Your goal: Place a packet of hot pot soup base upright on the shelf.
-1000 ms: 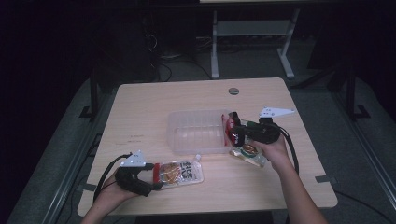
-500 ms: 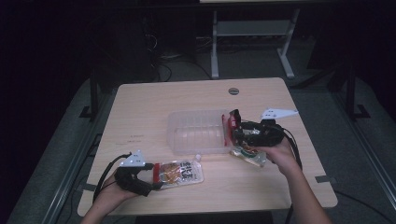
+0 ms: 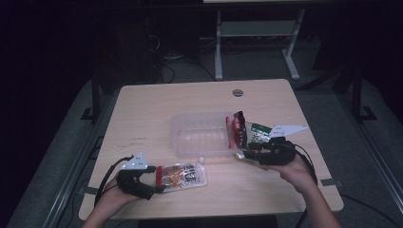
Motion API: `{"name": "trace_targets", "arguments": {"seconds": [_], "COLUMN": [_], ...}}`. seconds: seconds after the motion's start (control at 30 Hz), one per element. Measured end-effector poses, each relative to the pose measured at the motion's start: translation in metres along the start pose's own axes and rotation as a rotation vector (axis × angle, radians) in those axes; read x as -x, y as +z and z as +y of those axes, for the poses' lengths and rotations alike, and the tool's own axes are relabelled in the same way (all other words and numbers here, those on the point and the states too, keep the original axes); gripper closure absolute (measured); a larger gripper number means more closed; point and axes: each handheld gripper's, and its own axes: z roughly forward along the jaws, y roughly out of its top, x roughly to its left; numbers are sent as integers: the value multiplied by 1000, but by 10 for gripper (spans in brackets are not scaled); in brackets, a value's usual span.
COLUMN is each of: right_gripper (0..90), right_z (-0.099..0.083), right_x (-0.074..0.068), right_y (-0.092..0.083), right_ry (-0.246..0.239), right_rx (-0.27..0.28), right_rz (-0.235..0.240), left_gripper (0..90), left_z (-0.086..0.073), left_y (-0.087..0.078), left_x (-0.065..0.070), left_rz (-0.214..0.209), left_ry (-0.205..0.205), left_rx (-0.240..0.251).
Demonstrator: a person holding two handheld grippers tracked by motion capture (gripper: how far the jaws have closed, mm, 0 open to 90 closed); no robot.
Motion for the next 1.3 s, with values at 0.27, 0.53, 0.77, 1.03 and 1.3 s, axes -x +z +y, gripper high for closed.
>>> {"name": "trace_targets", "arguments": {"seconds": [0.27,0.53,0.77,1.03,1.3], "right_gripper": [898,898,898,828,494], "right_z": [-6,4,14,4,-11], "right_x": [0,7,9,5,-3], "right_y": [15,15,12,7,-4], "right_ry": [-67,-62,-68,-59,-46], "right_rx": [-61,22,76,49,17], "right_rz": [49,52,49,33,-48], "left_gripper": [169,170,169,172,175], "left_z": [0,0,0,-1,-2], "left_y": [-1,0,0,-1,0], "left_x": [-1,-1,-1,-1,-3], "left_rz": [1,-1,1,-1,0], "left_ry": [-2,1,-2,0,3], "left_rx": [1,-2,0,-1,-8]}}
